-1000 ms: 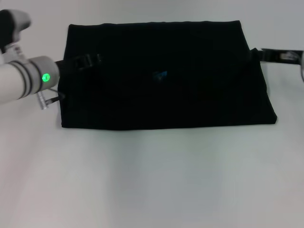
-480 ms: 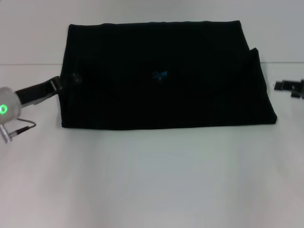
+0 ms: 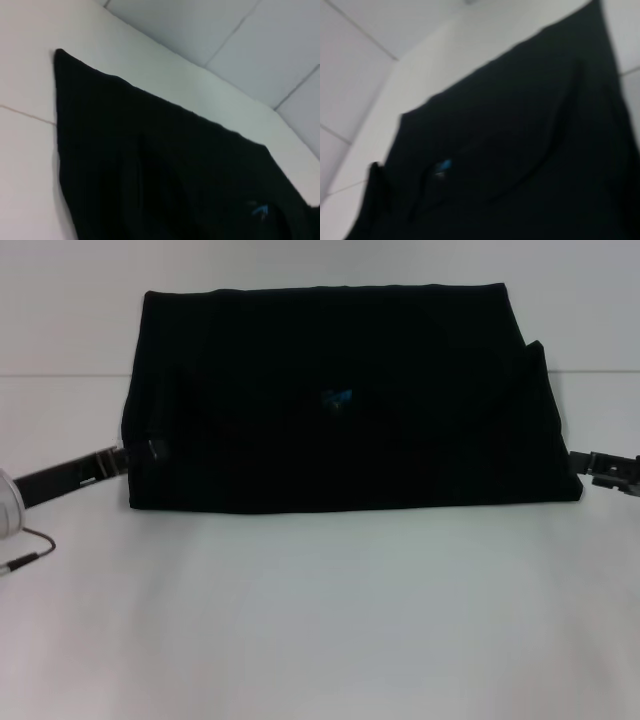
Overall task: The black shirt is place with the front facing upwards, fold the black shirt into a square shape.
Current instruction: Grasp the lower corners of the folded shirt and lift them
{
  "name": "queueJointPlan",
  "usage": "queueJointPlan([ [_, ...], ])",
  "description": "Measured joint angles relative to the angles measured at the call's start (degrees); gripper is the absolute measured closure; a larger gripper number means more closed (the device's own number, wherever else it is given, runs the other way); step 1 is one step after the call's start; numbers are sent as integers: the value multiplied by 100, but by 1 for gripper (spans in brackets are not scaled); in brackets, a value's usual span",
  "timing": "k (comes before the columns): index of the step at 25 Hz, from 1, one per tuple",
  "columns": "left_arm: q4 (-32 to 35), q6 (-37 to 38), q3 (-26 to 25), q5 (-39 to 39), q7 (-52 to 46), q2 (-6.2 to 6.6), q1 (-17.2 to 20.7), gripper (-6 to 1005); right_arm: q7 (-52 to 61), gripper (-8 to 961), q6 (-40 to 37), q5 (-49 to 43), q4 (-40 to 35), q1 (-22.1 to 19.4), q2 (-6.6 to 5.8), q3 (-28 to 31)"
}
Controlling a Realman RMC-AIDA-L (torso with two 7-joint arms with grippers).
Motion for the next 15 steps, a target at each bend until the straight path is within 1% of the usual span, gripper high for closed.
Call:
queueJointPlan([
  [4,-174,-102,-17,11,413,19,13,248,-460,239,-211,341,237,-100,10,164],
  [10,-261,-284,2,200,436,26,-3,254,-400,239,-189,345,268,-165,-27,141],
  [13,-480,-606,41,293,458,40,-101,257,-399,238,-195,343,270,-168,-35,138],
  [15,-555,-667,55,299,472,49,-133,260,-398,238,-194,342,270,-169,-33,141],
])
